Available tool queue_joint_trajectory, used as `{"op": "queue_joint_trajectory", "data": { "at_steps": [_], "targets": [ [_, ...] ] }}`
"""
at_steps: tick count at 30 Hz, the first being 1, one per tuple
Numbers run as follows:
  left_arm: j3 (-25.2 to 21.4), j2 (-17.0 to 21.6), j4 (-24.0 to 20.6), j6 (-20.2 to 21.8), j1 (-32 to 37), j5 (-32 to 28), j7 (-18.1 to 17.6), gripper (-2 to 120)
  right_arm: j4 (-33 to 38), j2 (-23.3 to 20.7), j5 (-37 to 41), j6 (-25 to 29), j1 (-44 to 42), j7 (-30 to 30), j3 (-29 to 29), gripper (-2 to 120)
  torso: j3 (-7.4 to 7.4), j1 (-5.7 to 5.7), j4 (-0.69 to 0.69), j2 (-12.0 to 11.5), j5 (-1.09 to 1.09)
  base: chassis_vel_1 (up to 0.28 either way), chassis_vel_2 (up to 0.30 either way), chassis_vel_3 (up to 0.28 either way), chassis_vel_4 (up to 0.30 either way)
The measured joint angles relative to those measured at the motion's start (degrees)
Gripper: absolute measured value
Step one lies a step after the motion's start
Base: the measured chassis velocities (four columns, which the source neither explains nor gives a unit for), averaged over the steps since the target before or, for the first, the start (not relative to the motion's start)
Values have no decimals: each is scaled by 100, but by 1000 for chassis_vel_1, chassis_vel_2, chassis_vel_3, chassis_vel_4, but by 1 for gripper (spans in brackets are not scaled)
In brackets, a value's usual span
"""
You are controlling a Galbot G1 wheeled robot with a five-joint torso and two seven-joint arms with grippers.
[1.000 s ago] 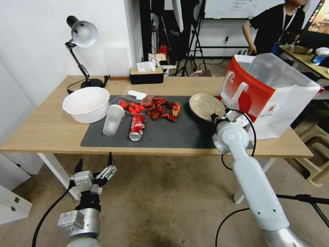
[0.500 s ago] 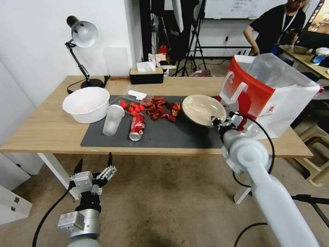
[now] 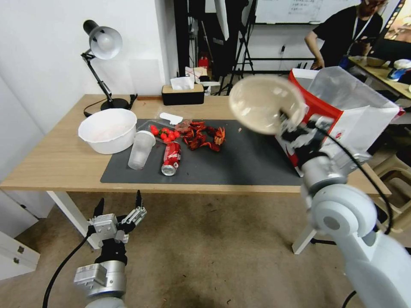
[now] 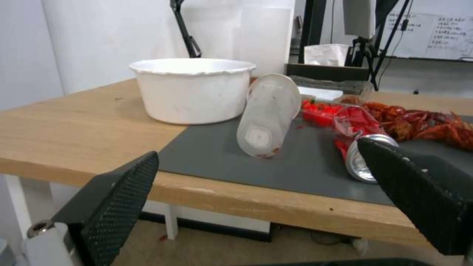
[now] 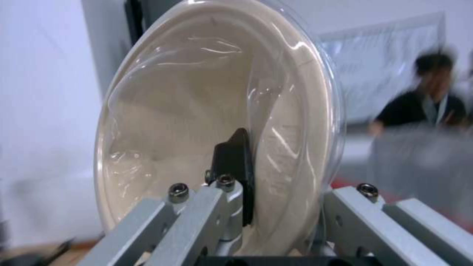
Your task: Pick up the trash from the table and place it into the takeout bag.
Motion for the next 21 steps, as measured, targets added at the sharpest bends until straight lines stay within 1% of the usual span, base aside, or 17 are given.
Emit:
{"op": "queue_joint_trajectory", "data": {
  "at_steps": [3, 4, 5, 8, 9, 11, 13, 16, 19, 21],
  "targets": [
    [-3, -15, -9, -5, 9, 6, 2, 100, -161, -189, -335, -1, 253, 35, 209, 7, 0, 0, 1, 0, 2, 0, 0, 0, 0],
    [-5, -24, -10, -12, 16, 10, 2, 100, -257, -301, -425, -103, 393, 99, 328, 7, 0, 0, 0, 0, 2, 0, 0, 0, 0],
    [-5, -24, -10, -12, 16, 10, 2, 100, -257, -301, -425, -103, 393, 99, 328, 7, 0, 0, 0, 0, 2, 0, 0, 0, 0],
    [-4, -44, -21, -25, 35, 24, 3, 100, -673, -561, -596, -394, 805, 311, 551, 7, 0, 0, 1, 0, 2, 0, 0, 0, 0],
    [-4, -44, -21, -25, 35, 24, 3, 100, -673, -561, -596, -394, 805, 311, 551, 7, 0, 0, 1, 0, 2, 0, 0, 0, 0],
    [-4, -45, -30, -27, 39, 25, 3, 100, -963, -665, -693, -609, 966, 337, 645, 7, 1, 0, 0, 0, 2, 0, 0, 0, 0],
    [-6, -45, -30, -27, 38, 25, 4, 100, -1065, -689, -728, -693, 1010, 337, 670, 7, 1, 0, 0, 0, 3, 0, 0, 0, 0],
    [-23, -46, -27, -27, 33, 19, 4, 100, -1367, -722, -807, -969, 1072, 314, 688, 7, 1, 0, 0, 0, 3, 0, 0, 0, 0],
    [-32, -49, -18, -27, 31, 17, 4, 100, -1452, -694, -783, -1024, 1066, 299, 664, 7, 1, 0, 0, 0, 2, 0, 0, 0, 0],
    [-41, -46, -8, -27, 29, 12, 1, 100, -1511, -667, -772, -1042, 1055, 258, 644, 17, 1, 0, 0, 0, 2, 0, 0, 0, 0]
  ]
}}
